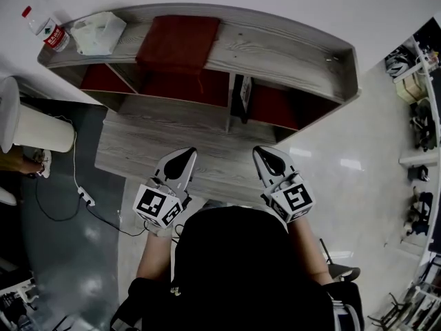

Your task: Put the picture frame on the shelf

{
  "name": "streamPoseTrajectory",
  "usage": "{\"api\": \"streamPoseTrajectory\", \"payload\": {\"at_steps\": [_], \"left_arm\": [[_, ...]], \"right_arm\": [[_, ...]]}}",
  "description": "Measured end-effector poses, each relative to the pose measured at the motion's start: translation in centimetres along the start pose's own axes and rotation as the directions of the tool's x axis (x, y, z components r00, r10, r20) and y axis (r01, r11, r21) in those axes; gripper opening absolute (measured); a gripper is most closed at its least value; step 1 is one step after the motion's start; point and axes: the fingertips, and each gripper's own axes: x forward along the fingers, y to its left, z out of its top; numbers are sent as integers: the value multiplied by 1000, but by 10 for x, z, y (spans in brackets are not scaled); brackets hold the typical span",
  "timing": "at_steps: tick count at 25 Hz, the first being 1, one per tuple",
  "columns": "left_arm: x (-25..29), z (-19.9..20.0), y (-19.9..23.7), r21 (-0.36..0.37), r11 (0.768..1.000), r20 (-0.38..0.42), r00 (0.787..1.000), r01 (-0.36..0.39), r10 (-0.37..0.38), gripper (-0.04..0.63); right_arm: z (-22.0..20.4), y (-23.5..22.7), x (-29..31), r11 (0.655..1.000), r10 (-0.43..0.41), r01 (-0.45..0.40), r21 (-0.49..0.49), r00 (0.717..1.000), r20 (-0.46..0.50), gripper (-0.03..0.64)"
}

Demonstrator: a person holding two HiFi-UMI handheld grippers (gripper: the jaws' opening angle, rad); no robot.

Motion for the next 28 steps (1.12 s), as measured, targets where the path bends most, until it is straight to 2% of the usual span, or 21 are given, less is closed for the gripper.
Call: {"api": "streamPoseTrajectory", "payload": {"at_steps": [7,16,28], "left_arm": [[-1,-5,-2,-8,1000,-4,1000,8,-8,9],[0,-10,-1,-18,1000,-18,1000,13,-14,9],[1,-18,3,-36,999,-35,999,1,-2,9]], "right_arm": [[2,8,4,999,2,-3,-50,1000,-18,-3],[-3,7,4,1000,-17,15,-25,999,-49,-3],[-7,4,5,999,-32,31,-35,999,-33,-3]]}}
